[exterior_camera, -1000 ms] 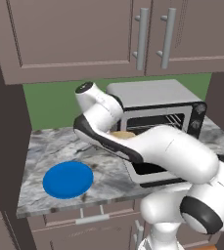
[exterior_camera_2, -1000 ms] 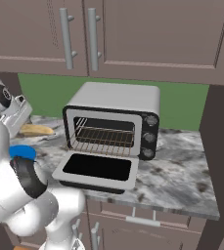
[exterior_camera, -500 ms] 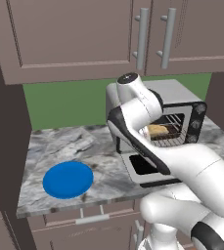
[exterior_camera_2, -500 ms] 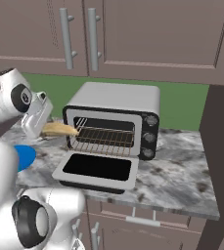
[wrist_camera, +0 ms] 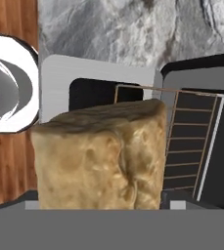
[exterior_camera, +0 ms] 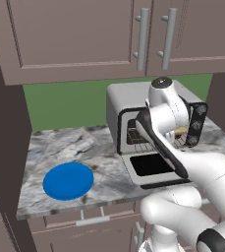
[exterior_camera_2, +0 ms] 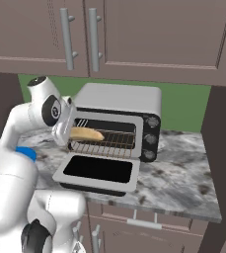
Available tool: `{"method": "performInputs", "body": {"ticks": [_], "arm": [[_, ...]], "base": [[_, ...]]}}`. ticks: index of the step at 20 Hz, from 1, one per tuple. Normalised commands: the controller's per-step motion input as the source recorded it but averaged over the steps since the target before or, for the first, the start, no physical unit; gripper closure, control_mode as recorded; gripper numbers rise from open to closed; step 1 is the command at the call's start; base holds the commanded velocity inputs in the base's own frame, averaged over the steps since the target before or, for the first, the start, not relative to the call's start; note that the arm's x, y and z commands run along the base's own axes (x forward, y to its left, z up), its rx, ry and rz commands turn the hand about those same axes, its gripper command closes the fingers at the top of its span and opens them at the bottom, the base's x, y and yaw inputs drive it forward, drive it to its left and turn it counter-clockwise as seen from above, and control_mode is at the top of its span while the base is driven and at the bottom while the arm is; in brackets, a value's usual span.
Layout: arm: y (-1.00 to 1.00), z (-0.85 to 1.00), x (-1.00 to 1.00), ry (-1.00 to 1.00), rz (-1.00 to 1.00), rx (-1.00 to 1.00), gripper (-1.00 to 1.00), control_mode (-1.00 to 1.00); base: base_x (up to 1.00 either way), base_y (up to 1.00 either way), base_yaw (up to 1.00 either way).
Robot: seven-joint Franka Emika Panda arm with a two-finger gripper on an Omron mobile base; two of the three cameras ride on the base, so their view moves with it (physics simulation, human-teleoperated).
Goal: Pull the toaster oven rack outwards. Pick up the baguette from the plate and place it on the toaster oven rack. Close the toaster oven door fully and set the temperature to the lowest setting.
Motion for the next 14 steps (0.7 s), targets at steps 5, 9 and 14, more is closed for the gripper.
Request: {"method": "performInputs", "body": {"ticks": [5, 9, 14], "arm": [[-0.45, -0.08, 0.12, -0.06, 0.10, 0.06, 1.00, -1.00], [-0.03, -0.07, 0.13, -0.13, 0.10, 0.06, 1.00, -1.00], [0.00, -0.25, 0.19, -0.26, 0.03, 0.00, 1.00, -1.00]], "base": [[0.00, 0.00, 0.00], [0.00, 0.00, 0.00], [0.00, 0.00, 0.00]]}}
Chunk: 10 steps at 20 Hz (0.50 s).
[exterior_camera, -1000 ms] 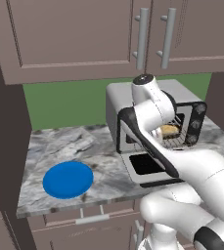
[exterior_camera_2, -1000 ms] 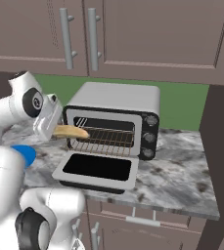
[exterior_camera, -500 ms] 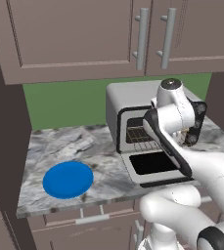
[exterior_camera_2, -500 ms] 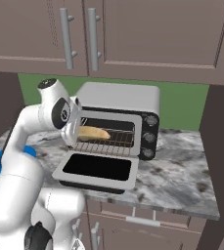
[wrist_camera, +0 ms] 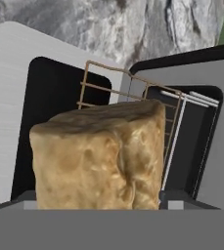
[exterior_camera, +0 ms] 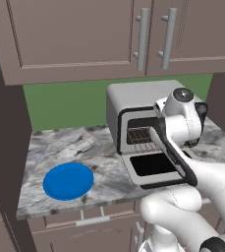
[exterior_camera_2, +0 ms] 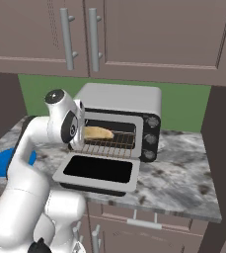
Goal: Pull the toaster oven rack outwards. Pick up the baguette from the plate and place it on the toaster oven rack. Close the toaster oven door fully and set the temperature to the lowest setting.
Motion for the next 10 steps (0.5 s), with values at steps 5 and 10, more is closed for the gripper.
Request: {"method": "performInputs", "body": {"ticks": [5, 10], "arm": [[-0.04, -0.35, 0.16, -0.18, 0.00, 0.00, 1.00, -1.00], [-0.10, -0.13, 0.01, 0.00, 0.00, 0.01, 1.00, -1.00]], "base": [[0.00, 0.00, 0.00], [0.00, 0.00, 0.00]]}}
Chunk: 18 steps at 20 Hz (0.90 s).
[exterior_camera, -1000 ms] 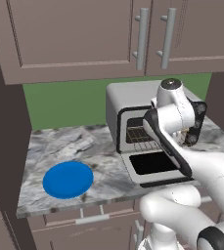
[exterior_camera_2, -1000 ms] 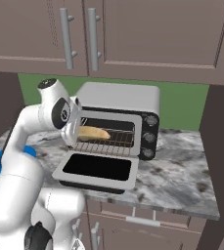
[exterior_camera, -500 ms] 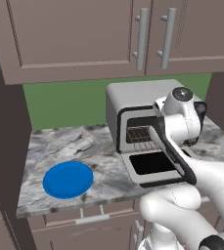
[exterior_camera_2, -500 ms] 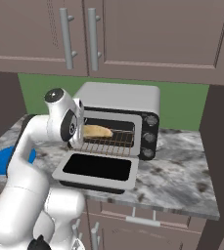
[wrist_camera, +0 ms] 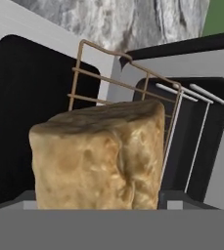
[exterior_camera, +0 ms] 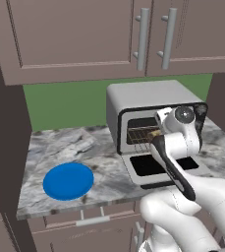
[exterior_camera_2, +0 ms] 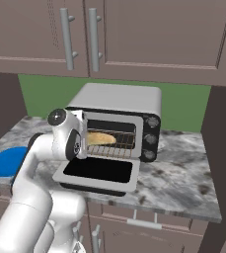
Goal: Pull the toaster oven rack outwards. Pick up the baguette from the plate and place it on the toaster oven rack. Close the toaster oven door fully and set the temperature to the lowest setting.
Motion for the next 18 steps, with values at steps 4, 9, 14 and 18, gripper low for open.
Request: {"method": "performInputs", "body": {"ticks": [4, 9, 14, 18], "arm": [[0.00, -0.04, 0.04, 0.00, 0.00, 0.00, 1.00, -1.00], [0.00, 0.00, 0.00, 0.01, 0.00, 0.00, 1.00, -1.00], [-0.05, -0.01, 0.38, 0.01, 0.00, 0.00, 1.00, -1.00], [0.00, 0.00, 0.31, 0.00, 0.00, 0.00, -1.00, -1.00]], "base": [[0.00, 0.00, 0.00], [0.00, 0.00, 0.00], [0.00, 0.00, 0.00], [0.00, 0.00, 0.00]]}}
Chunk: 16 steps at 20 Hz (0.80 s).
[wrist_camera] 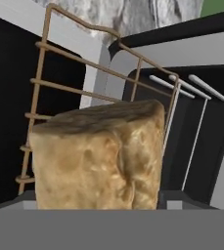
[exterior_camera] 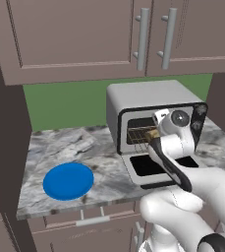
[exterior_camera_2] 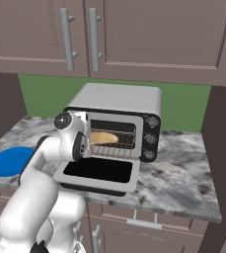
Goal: Pull the toaster oven rack outwards. Pick up the baguette from the plate and place it on the toaster oven rack. Close the toaster oven door fully and set the temperature to the lowest setting.
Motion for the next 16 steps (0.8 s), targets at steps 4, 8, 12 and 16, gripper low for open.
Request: {"method": "performInputs", "body": {"ticks": [4, 8, 12, 16], "arm": [[-0.15, 0.00, 0.35, 0.00, 0.00, 0.03, -1.00, -1.00], [-0.12, 0.00, 0.30, 0.00, 0.00, 0.01, -1.00, -1.00], [-0.13, 0.00, 0.17, 0.00, 0.00, 0.01, -1.00, -1.00], [-0.17, 0.00, 0.01, 0.00, 0.00, 0.00, -1.00, -1.00]], "base": [[0.00, 0.00, 0.00], [0.00, 0.00, 0.00], [0.00, 0.00, 0.00], [0.00, 0.00, 0.00]]}}
